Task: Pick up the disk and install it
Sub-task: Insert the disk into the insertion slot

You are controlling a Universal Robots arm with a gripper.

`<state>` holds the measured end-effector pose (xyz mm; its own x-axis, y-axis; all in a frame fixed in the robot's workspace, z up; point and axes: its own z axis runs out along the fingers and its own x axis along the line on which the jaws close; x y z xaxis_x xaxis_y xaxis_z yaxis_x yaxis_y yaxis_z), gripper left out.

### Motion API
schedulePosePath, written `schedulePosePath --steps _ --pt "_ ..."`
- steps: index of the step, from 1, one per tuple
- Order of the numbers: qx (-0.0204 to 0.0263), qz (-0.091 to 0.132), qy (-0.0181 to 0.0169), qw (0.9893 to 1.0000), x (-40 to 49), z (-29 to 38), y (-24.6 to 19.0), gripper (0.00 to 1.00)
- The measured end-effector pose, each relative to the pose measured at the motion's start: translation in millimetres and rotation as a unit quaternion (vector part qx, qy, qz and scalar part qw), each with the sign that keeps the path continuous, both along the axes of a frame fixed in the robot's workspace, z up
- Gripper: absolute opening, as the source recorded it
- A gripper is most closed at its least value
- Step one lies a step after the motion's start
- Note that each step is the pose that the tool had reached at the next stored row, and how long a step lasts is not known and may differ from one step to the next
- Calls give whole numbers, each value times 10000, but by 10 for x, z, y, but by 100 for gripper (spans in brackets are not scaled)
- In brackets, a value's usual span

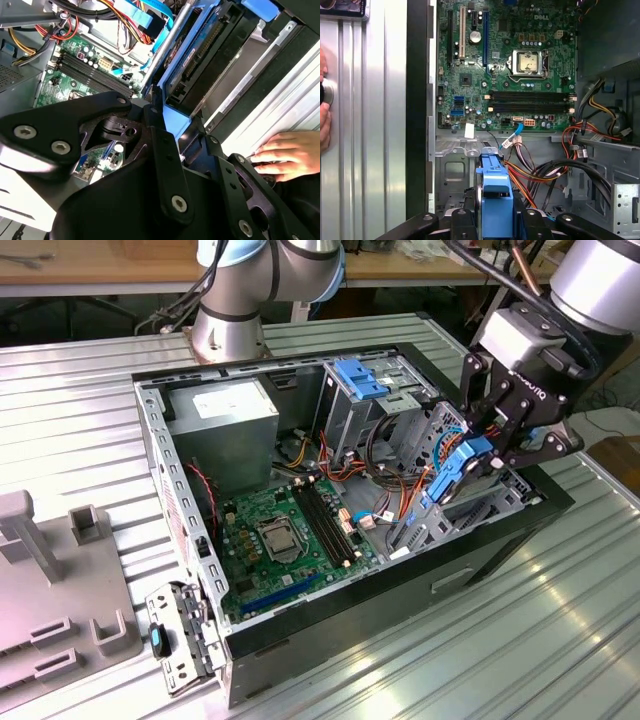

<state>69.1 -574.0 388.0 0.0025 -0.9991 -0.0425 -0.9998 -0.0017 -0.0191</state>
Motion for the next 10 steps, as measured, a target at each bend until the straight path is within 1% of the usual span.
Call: schedulePosePath --steps 10 --pt "-1 0 0 10000 0 -111 -4 37"
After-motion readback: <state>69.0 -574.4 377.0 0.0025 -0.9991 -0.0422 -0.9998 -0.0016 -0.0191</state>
